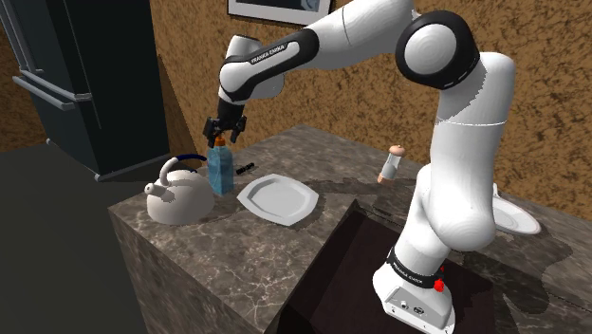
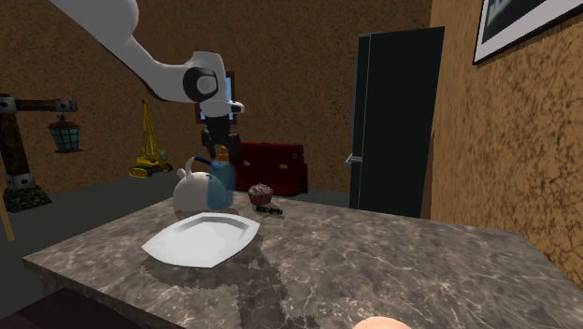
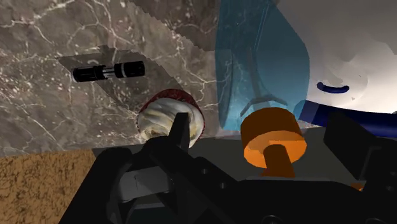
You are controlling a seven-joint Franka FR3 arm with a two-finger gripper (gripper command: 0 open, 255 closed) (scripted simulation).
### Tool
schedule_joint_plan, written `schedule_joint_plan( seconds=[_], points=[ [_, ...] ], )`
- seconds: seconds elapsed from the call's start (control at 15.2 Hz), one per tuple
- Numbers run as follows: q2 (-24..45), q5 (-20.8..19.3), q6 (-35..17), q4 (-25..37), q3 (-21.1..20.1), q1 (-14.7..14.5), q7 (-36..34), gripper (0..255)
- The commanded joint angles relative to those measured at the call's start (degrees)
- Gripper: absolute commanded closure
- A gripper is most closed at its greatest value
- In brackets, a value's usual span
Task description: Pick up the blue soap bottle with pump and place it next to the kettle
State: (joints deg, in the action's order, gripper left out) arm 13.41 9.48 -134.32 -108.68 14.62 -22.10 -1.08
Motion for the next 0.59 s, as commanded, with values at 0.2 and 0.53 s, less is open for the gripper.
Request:
schedule_joint_plan(
  seconds=[0.2, 0.53],
  points=[
    [-2.94, -1.29, 3.66, 0.83, 0.42, -0.2, -0.81, 0],
    [-2.93, -1.29, 3.66, 0.84, 0.42, -0.2, -0.81, 0]
  ],
)
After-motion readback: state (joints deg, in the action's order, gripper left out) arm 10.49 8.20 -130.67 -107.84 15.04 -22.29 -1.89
